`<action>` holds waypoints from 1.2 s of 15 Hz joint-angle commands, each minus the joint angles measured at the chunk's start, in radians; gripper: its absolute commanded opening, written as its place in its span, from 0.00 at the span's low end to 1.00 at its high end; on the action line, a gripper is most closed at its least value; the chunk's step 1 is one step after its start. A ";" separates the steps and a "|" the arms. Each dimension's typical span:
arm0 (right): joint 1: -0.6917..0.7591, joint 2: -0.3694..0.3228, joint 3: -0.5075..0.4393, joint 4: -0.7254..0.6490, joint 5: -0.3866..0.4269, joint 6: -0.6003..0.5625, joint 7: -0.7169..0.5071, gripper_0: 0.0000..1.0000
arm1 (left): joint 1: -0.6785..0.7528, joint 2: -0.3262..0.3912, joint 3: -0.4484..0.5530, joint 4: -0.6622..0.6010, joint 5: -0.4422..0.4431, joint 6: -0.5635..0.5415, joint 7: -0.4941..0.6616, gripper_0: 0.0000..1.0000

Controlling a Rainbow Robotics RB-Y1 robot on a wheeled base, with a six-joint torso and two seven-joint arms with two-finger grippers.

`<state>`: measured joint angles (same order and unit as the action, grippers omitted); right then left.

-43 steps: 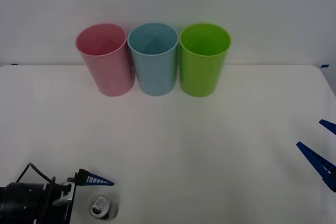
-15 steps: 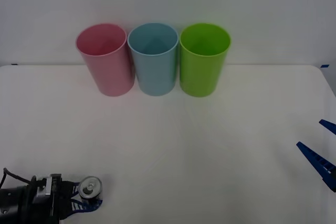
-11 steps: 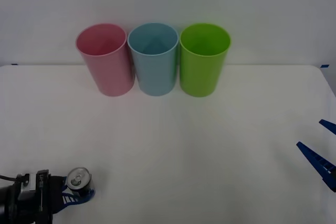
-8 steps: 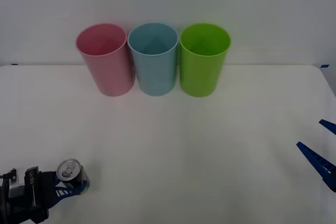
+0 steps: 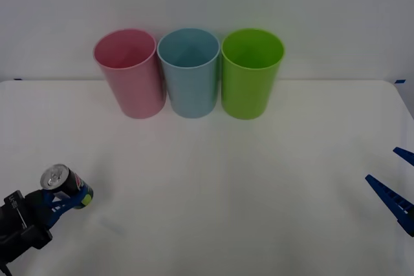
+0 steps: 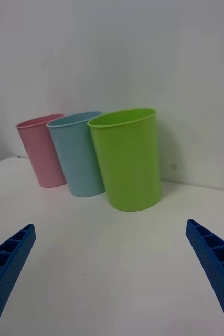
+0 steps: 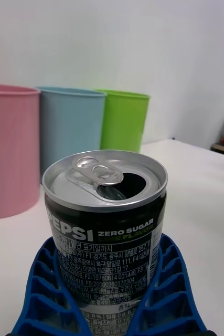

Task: Grasp the object on the table and drop it into the matching bin: aluminum can to the light blue bin, PET bottle to the pink bin.

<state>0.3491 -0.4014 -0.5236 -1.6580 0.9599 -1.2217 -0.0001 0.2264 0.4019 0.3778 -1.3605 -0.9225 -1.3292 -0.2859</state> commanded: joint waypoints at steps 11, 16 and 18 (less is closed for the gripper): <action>0.000 0.000 0.000 0.000 0.000 0.000 0.000 1.00 | -0.140 0.000 -0.109 -0.399 -0.091 0.401 0.413 0.00; 0.000 0.000 0.000 0.000 0.000 0.000 0.000 1.00 | -0.260 -0.002 -0.125 -0.450 -0.199 0.489 0.577 0.00; 0.000 0.000 0.000 0.000 0.000 0.000 0.000 1.00 | -0.315 -0.009 -0.135 -0.456 -0.249 0.535 0.629 0.00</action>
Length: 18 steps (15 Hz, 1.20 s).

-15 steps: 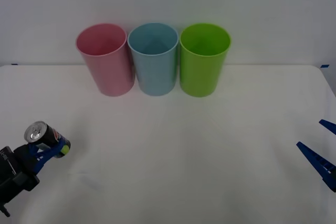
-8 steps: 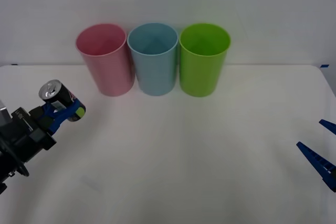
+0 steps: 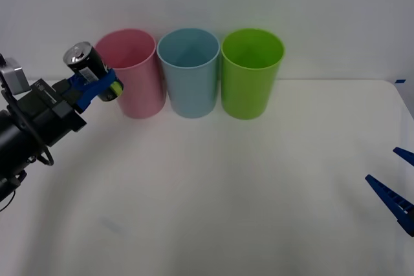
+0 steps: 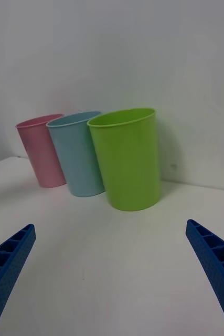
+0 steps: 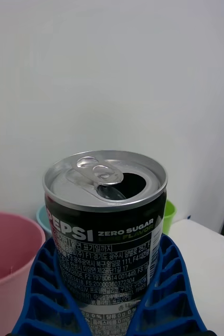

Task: Grasp the object on the table and drop it into the matching bin: aluminum can to the light blue bin, PET bottle to the pink bin.

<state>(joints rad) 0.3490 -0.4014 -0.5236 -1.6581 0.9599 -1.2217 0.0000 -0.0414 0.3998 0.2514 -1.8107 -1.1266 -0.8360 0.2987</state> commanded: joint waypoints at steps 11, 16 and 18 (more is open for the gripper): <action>0.000 0.000 0.000 0.000 0.000 0.000 0.000 1.00 | -0.302 -0.208 -0.050 0.045 -0.529 0.144 0.281 0.00; 0.000 0.000 0.000 0.000 0.000 0.000 0.000 1.00 | -0.439 -0.220 -0.050 0.179 -0.614 0.181 0.277 0.00; 0.000 0.000 0.000 0.000 0.000 0.000 0.000 1.00 | -0.491 -0.220 -0.050 0.237 -0.638 0.192 0.273 0.00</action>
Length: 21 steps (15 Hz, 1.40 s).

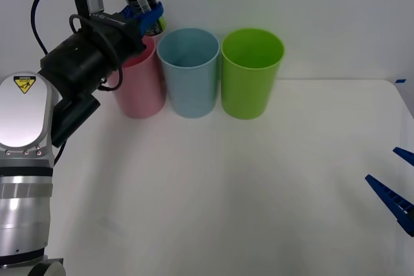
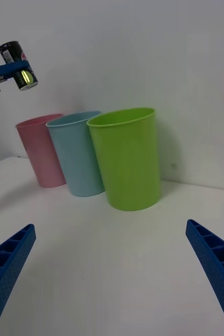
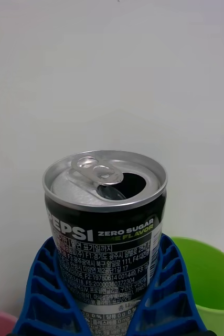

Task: Grasp the object on the table and drop it into the matching bin: aluminum can to the light blue bin, PET bottle to the pink bin.

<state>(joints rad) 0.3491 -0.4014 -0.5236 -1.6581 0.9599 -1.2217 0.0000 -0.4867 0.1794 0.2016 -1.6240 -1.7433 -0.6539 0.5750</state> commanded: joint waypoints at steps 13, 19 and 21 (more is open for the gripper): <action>0.000 0.000 0.000 0.000 0.000 0.000 0.000 1.00 | -0.280 0.000 -0.077 0.317 -0.165 0.129 0.005 0.00; 0.000 0.000 0.000 0.000 0.000 0.000 0.000 1.00 | -0.280 0.000 -0.131 0.317 -0.186 0.178 0.017 0.03; 0.000 0.000 0.000 0.000 0.000 0.000 0.000 1.00 | -0.280 0.000 -0.139 0.317 -0.186 0.180 0.017 0.13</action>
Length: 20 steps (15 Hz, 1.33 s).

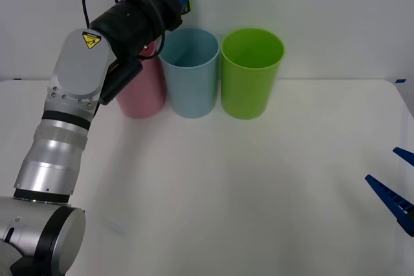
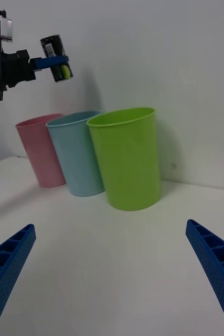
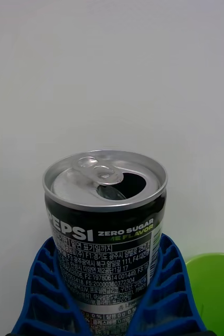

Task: Grasp the object on the table and drop it into the matching bin: aluminum can to the light blue bin, PET bottle to the pink bin.

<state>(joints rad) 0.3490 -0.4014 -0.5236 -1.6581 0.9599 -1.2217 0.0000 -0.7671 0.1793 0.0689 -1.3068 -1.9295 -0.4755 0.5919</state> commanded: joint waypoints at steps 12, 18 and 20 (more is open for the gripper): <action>0.000 0.000 0.000 0.000 0.000 0.000 0.000 1.00 | 0.000 0.000 -0.018 0.000 0.027 0.006 0.002 1.00; 0.000 0.000 0.000 0.000 0.000 0.000 0.000 1.00 | 0.040 0.008 -0.018 -0.028 0.113 -0.006 -0.021 1.00; 0.000 0.000 0.000 0.000 0.000 0.000 0.000 1.00 | 0.064 0.029 -0.018 -0.051 0.152 -0.032 -0.026 1.00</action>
<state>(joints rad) 0.3490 -0.4014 -0.5236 -1.6581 0.9599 -1.2217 0.0000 -0.7122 0.2005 0.0505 -1.3504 -1.7941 -0.4969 0.5685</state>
